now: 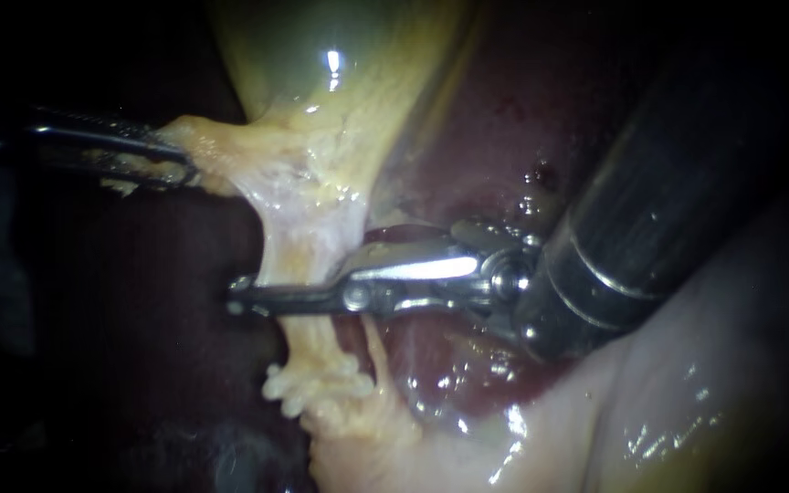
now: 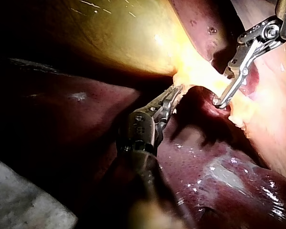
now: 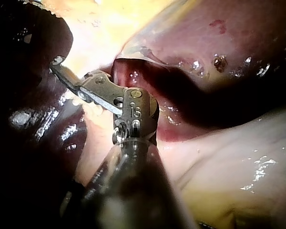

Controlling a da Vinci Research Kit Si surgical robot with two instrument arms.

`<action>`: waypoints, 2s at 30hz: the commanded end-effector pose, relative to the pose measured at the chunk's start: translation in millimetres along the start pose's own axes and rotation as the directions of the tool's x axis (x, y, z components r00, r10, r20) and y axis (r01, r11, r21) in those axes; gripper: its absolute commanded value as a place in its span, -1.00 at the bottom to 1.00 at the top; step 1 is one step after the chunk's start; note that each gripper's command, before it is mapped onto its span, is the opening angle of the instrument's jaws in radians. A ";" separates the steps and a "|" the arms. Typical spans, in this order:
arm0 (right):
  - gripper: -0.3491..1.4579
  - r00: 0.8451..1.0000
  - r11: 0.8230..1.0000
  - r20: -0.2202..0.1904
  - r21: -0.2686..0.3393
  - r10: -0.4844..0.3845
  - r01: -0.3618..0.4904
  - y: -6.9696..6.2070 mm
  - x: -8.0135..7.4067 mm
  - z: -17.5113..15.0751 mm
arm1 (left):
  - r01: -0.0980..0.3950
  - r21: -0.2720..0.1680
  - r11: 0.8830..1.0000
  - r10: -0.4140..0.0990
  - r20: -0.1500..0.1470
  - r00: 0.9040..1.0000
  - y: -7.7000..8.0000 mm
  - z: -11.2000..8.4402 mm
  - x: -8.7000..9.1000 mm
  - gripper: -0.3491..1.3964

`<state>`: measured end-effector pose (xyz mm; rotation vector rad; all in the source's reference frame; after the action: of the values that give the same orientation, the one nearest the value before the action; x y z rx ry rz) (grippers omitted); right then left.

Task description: Going back third clip left tube

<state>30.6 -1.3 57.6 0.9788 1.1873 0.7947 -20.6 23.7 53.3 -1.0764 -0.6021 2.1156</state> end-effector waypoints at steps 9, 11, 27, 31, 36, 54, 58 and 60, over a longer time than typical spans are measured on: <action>-0.37 1.000 0.999 -0.002 0.036 -0.013 0.013 0.4 -0.1 0.2 | 0.000 0.000 1.000 0.000 0.000 1.000 0.0 0.0 0.0 -1.00; -0.19 1.000 0.999 -0.023 0.046 -0.013 0.014 0.7 -0.1 0.5 | 0.000 0.000 1.000 0.000 0.000 1.000 0.0 0.0 0.0 -1.00; -0.12 0.990 0.990 -0.035 0.035 -0.135 0.137 2.9 -1.2 1.1 | -0.001 0.001 1.000 0.001 0.000 1.000 0.0 0.0 -0.2 -1.00; -0.10 0.981 0.981 -0.019 -0.007 -0.194 0.194 5.1 -2.0 0.8 | -0.002 0.001 1.000 0.002 0.000 1.000 -0.1 0.1 -0.3 -1.00; -0.08 0.964 0.964 0.002 -0.040 -0.264 0.264 6.9 -2.2 -0.4 | -0.002 0.002 1.000 0.002 0.000 1.000 -0.1 0.1 -0.4 -1.00; -0.07 0.850 0.855 0.139 -0.040 -0.508 0.517 4.9 -2.7 -7.4 | 0.003 0.001 1.000 -0.003 0.000 1.000 -0.1 0.0 -0.5 -1.00; -0.07 0.814 0.819 0.155 -0.050 -0.559 0.572 3.9 -2.5 -10.4 | 0.003 0.001 1.000 -0.003 0.000 1.000 -0.1 0.0 -0.5 -1.00; -0.07 0.802 0.806 0.157 -0.053 -0.576 0.590 3.2 -2.3 -12.1 | 0.003 0.001 1.000 -0.003 0.000 1.000 -0.1 0.0 -0.5 -1.00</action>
<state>17.7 0.3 60.1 0.5118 1.2236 0.2769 -20.3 23.4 53.6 -1.0740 -0.6024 2.1128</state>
